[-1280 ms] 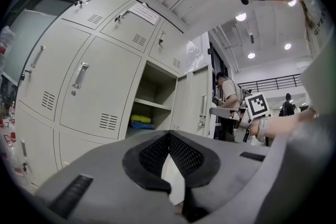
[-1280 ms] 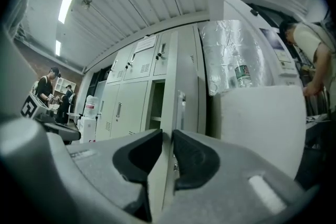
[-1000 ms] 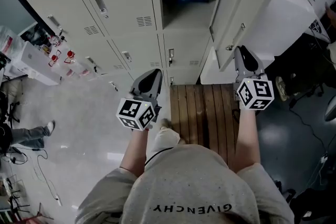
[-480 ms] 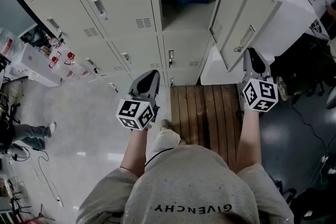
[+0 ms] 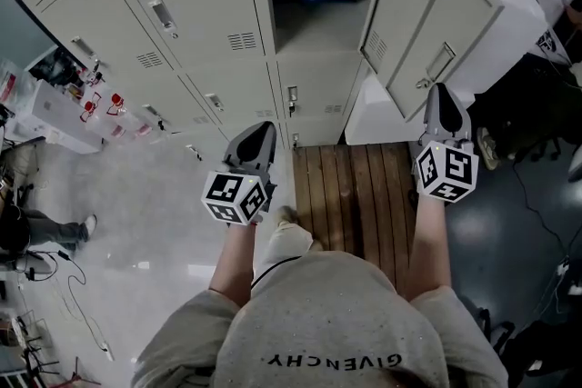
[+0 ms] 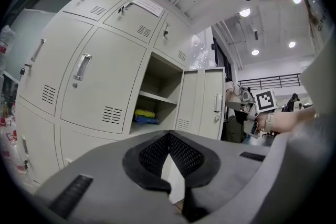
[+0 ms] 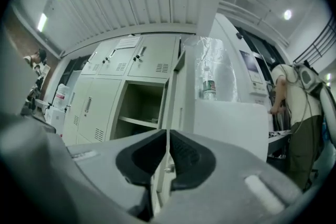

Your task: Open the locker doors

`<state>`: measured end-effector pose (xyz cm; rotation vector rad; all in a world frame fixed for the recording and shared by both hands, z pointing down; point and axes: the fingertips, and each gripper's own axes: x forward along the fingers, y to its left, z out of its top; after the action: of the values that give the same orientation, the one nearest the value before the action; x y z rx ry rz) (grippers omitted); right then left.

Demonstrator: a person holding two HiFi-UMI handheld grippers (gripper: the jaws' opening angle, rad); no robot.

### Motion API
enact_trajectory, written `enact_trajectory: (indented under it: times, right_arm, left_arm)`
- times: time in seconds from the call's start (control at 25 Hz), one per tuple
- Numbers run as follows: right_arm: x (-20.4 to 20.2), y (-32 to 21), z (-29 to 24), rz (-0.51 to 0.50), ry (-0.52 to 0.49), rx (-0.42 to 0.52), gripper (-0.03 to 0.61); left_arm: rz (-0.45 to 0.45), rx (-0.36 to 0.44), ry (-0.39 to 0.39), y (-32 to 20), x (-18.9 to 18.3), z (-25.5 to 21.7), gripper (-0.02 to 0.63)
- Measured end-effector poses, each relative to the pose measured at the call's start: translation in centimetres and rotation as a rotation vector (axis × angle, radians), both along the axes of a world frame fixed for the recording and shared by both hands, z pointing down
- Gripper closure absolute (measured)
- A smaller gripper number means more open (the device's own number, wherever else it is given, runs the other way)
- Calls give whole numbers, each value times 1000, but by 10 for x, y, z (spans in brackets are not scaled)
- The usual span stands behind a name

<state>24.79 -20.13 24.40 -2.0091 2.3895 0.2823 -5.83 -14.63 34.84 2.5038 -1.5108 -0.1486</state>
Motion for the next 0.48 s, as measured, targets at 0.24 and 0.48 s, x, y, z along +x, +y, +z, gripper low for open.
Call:
enact_trajectory:
  times: [0.24, 0.48]
  right_arm:
    - [-70, -6, 43, -184, 3, -59, 557]
    - [-134, -35, 117, -302, -41, -175, 552]
  left_arm:
    - [-8, -19, -5, -19, -13, 17, 615]
    - [-12, -37, -5, -55, -36, 54, 615]
